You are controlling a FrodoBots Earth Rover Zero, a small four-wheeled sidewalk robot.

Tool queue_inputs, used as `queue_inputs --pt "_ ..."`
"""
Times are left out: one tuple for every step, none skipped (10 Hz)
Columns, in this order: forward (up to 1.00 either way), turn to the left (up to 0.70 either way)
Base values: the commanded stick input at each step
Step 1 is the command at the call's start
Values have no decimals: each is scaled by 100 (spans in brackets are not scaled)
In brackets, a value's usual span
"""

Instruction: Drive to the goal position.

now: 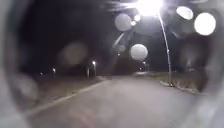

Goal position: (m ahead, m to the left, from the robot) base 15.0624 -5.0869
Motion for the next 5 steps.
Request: queue_inputs --pt "100 -3" --pt "100 -4" --pt "100 -4" --pt "100 -4" --pt "100 -4"
